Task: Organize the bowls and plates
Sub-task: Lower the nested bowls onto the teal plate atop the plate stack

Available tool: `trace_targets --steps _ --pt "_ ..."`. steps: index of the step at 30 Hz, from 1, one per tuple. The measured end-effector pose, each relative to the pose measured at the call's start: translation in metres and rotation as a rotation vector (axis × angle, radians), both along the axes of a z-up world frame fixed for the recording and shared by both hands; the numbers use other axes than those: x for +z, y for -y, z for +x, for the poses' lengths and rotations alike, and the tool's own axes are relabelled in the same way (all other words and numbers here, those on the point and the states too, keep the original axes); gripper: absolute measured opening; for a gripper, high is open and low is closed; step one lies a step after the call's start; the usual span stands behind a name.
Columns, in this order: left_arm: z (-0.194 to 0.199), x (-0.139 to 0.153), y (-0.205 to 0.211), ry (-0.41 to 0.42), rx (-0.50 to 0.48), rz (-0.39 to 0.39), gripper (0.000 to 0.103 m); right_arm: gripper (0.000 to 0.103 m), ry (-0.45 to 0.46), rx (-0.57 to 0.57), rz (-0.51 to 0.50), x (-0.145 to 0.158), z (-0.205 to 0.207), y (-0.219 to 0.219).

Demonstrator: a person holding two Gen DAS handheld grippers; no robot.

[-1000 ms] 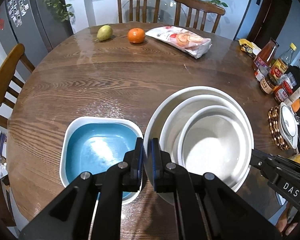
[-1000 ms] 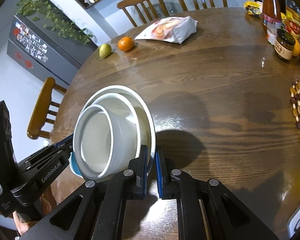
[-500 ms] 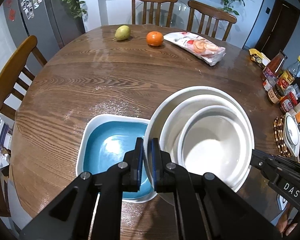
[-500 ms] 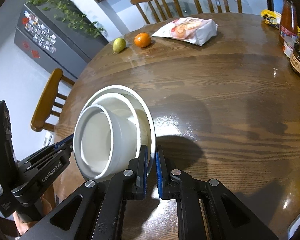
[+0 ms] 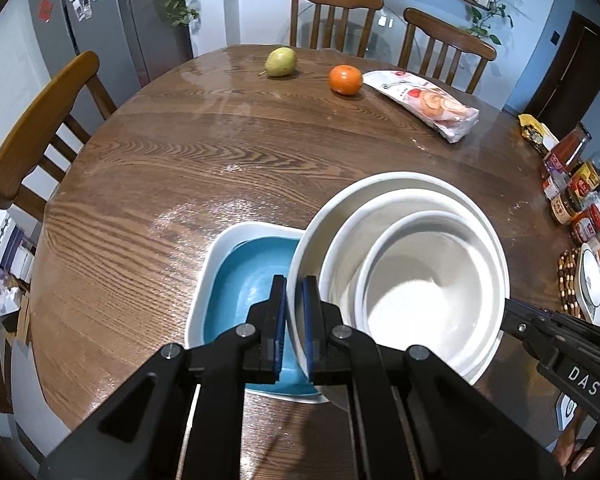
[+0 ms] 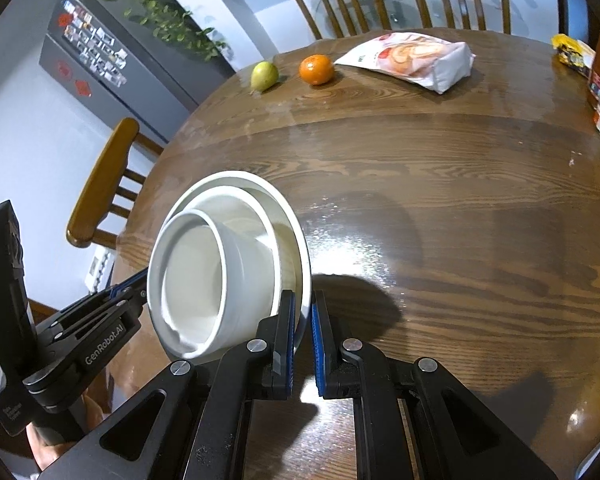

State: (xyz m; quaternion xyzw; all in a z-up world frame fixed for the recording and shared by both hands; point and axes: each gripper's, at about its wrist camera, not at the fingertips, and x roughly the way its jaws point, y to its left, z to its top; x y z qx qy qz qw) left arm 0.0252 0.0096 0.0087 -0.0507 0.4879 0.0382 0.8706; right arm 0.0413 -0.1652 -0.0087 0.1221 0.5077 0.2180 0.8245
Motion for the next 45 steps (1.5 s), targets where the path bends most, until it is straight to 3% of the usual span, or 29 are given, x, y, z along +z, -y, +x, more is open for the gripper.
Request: trace_targets --steps 28,45 --pt "0.002 -0.007 -0.063 -0.031 0.115 -0.015 0.003 0.012 -0.021 0.120 -0.016 -0.006 0.021 -0.065" --pt "0.018 -0.029 -0.075 -0.107 0.108 -0.030 0.003 0.012 -0.089 0.116 -0.036 -0.027 0.035 -0.078"
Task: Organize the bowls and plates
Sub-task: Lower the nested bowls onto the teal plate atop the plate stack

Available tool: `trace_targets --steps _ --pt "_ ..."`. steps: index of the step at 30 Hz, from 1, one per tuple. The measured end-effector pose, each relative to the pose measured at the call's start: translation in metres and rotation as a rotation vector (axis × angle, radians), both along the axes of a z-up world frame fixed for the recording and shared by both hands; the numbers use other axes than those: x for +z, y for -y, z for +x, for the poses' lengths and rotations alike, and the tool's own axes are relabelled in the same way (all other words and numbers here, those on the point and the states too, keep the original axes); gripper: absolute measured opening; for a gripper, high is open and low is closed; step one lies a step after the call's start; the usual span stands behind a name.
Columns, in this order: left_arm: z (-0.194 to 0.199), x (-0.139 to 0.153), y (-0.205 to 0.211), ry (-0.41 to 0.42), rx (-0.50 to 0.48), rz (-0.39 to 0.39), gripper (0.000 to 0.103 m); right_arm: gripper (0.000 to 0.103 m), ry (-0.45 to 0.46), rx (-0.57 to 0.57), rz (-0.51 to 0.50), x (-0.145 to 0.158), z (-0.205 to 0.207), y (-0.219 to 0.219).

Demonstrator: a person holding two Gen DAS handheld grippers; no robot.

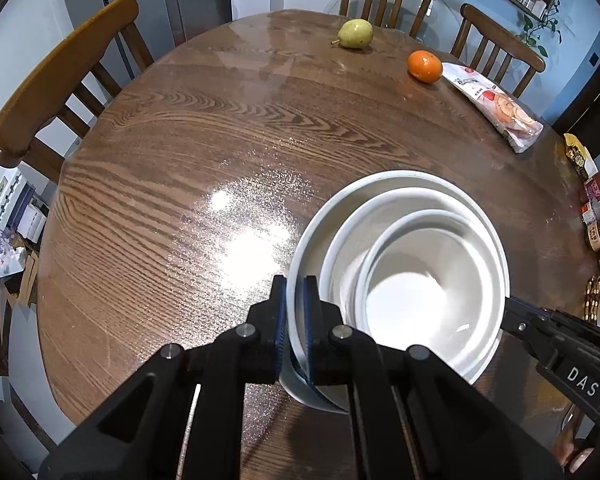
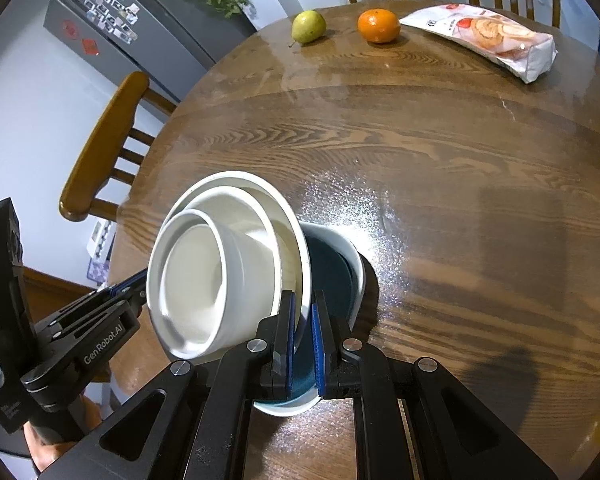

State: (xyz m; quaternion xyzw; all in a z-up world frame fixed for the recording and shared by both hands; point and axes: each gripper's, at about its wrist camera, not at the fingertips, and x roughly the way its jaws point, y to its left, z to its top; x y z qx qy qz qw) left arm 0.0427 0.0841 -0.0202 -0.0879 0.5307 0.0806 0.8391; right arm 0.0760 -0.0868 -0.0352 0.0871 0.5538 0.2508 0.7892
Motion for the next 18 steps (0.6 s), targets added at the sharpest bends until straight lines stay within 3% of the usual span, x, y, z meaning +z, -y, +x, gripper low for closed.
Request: trace_targets --steps 18 --pt "0.0096 -0.0038 0.0012 -0.030 -0.019 -0.005 0.003 0.012 -0.037 -0.019 -0.007 -0.0056 0.0081 0.0009"
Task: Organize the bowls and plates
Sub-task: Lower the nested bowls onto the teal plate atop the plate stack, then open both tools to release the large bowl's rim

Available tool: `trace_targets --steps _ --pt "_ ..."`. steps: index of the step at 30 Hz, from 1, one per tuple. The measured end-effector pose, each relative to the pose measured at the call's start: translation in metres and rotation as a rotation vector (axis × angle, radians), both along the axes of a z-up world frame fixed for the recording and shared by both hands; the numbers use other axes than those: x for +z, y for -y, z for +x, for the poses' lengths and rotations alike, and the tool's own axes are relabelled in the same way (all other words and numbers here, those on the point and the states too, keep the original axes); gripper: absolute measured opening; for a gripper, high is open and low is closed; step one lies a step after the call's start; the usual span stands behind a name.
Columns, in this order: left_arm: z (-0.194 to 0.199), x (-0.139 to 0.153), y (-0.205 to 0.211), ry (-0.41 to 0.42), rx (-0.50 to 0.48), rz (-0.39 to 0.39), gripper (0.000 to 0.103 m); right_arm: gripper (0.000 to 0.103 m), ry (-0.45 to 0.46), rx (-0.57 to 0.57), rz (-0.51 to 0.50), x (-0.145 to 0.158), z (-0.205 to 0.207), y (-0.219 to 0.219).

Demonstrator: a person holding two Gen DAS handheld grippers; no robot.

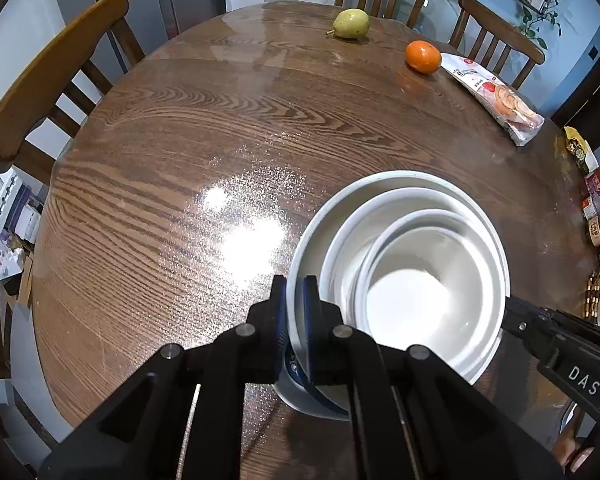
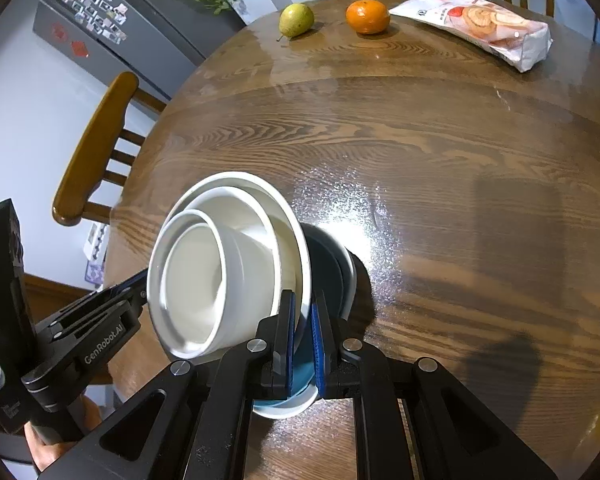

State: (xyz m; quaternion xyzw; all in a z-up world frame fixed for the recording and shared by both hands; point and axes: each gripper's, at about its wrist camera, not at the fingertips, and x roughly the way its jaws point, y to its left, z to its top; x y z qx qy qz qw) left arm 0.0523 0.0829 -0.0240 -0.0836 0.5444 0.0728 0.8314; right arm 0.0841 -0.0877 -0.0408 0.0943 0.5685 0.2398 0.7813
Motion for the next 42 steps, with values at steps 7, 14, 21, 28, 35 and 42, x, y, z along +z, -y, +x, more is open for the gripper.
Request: trace_targets --steps 7,14,21,28,35,42 --pt "0.004 0.000 0.002 -0.005 -0.009 0.011 0.003 0.012 -0.019 -0.010 0.015 -0.002 0.004 0.003" --pt "0.007 0.000 0.003 -0.009 -0.009 0.007 0.003 0.012 -0.003 -0.007 -0.005 0.001 0.005 0.002" --pt "0.010 0.000 0.003 -0.012 -0.004 0.009 0.003 0.012 0.006 0.004 -0.018 0.001 0.008 -0.002" --pt "0.014 -0.001 0.006 -0.003 -0.005 0.026 0.004 0.012 0.019 -0.007 -0.022 0.002 0.011 -0.001" --pt "0.022 -0.001 0.007 0.004 -0.001 0.028 0.004 0.012 0.025 -0.018 -0.021 0.003 0.020 -0.001" --pt "0.028 0.000 0.008 0.008 -0.001 0.032 0.004 0.012 0.033 -0.024 -0.026 0.003 0.025 -0.001"
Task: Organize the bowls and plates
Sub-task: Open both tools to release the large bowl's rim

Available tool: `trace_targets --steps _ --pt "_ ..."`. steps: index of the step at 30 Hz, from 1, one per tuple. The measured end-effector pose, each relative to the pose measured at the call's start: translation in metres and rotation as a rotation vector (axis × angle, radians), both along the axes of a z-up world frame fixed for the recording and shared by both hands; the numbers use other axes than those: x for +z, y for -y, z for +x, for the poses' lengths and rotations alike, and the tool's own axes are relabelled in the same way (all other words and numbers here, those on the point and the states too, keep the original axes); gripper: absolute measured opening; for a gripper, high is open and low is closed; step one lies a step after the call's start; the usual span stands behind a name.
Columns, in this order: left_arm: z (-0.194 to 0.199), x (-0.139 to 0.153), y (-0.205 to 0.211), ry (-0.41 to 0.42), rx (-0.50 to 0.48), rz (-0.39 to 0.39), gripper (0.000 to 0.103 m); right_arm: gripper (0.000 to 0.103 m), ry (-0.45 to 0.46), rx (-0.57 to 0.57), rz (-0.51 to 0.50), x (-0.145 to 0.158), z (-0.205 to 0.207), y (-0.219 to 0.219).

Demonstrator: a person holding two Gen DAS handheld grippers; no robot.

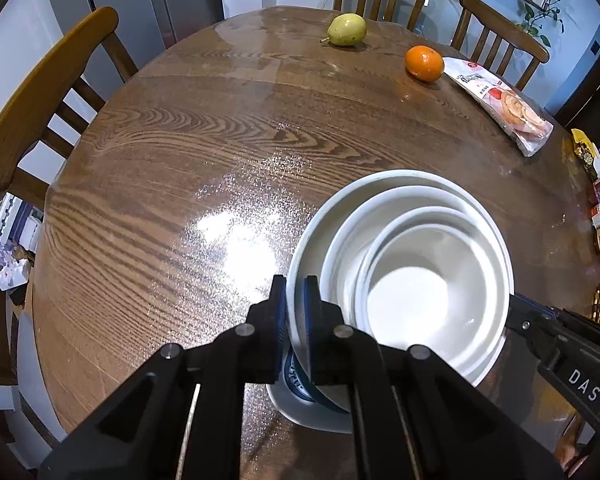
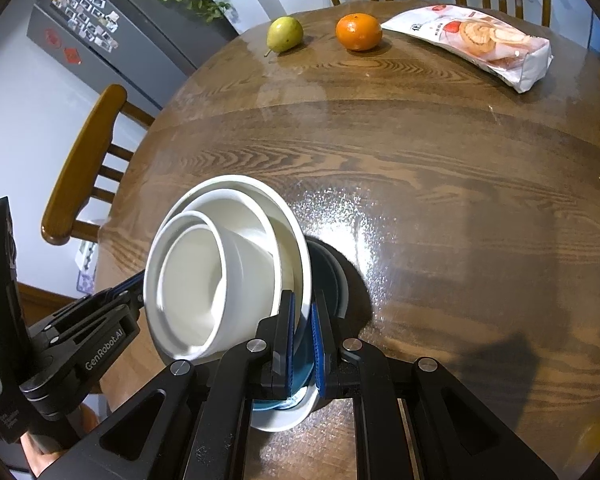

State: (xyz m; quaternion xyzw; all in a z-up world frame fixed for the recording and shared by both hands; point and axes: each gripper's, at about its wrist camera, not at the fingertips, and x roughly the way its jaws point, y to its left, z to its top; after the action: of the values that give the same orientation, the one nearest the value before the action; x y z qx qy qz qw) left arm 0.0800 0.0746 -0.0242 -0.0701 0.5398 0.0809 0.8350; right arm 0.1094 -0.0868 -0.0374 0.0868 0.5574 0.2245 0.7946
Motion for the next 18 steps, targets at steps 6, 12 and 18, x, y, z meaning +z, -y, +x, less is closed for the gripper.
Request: trace_targets --steps 6,12,18 --pt "-0.0004 0.0001 -0.0001 0.002 -0.002 0.001 0.004 0.012 0.008 0.001 -0.003 0.0008 -0.0005 0.0001" --pt "-0.0003 0.0000 0.0000 0.000 -0.001 0.000 0.004 0.012 0.004 -0.009 0.003 -0.0001 -0.0011 0.0017" --pt "-0.0016 -0.0006 -0.0008 -0.005 0.009 -0.010 0.008 0.012 -0.001 -0.019 0.000 -0.0003 -0.0015 0.0031"
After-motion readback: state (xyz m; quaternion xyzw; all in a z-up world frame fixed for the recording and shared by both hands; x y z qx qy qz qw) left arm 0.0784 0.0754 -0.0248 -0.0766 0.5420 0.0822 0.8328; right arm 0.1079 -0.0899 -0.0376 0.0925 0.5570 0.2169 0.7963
